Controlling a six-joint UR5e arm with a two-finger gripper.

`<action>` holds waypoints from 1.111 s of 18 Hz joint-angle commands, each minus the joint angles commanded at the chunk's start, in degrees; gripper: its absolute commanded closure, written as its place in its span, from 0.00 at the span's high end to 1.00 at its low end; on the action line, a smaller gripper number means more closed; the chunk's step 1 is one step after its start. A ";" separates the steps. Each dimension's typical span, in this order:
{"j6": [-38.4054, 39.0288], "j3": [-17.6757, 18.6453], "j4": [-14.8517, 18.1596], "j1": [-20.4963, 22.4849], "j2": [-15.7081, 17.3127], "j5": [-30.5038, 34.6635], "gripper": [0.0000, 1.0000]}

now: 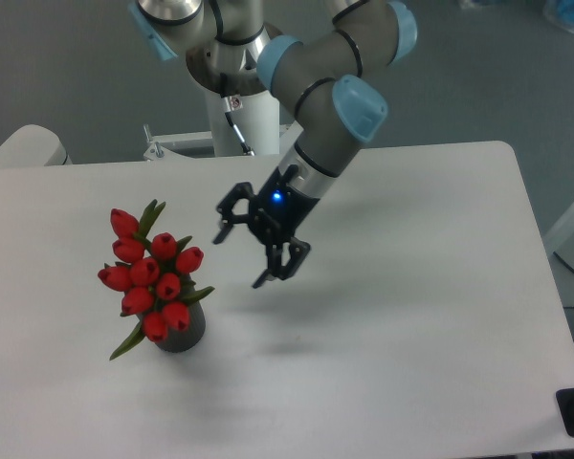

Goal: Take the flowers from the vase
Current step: 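Move the open gripper onto the tulip stems above the vase rim, then close the gripper around the tulip stems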

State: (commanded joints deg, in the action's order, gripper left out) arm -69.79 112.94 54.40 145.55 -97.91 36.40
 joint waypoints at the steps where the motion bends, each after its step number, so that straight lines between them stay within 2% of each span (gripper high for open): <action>1: 0.09 0.00 0.00 -0.70 0.09 -0.79 1.00; 10: 0.18 -0.79 -0.44 -3.61 -0.96 -1.68 1.00; 15: 0.27 -2.81 -0.53 -5.01 -3.86 -1.85 1.00; 20: 0.18 -2.99 -0.61 -5.63 -5.00 -5.90 1.00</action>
State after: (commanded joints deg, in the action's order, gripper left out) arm -69.61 109.95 53.79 139.92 -102.92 30.50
